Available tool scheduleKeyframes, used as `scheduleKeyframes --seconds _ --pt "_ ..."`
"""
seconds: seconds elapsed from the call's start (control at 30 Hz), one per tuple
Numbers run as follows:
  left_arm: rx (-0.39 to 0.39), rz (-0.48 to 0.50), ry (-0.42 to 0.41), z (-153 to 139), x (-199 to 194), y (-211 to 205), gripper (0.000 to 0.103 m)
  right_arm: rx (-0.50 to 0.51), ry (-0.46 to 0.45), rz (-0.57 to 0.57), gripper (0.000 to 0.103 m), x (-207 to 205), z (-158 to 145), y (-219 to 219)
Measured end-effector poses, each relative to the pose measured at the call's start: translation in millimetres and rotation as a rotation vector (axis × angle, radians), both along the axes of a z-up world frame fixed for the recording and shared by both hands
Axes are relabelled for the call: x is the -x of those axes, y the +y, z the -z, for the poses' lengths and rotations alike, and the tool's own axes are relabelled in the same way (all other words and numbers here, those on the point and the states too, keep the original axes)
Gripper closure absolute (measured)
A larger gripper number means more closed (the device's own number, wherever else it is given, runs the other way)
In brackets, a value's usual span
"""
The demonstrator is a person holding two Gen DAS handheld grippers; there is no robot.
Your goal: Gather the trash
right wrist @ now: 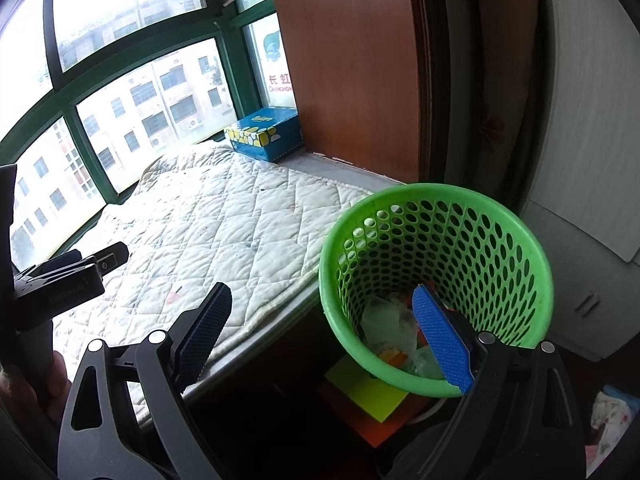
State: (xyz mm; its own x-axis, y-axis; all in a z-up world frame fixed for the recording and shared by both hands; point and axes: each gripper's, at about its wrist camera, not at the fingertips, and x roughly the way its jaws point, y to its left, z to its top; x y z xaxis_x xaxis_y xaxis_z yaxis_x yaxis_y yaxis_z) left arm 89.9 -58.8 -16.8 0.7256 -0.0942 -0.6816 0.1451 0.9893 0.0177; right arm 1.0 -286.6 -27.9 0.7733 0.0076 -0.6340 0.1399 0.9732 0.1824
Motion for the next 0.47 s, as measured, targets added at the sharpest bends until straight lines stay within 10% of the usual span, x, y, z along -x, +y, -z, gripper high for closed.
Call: scheduleKeyframes --seconds 0.47 --pt "-0.002 -0.013 0.002 -3.6 2.4 6.0 0.008 -0.008 -0.017 -0.038 0.012 -3.4 -2.2 7.0"
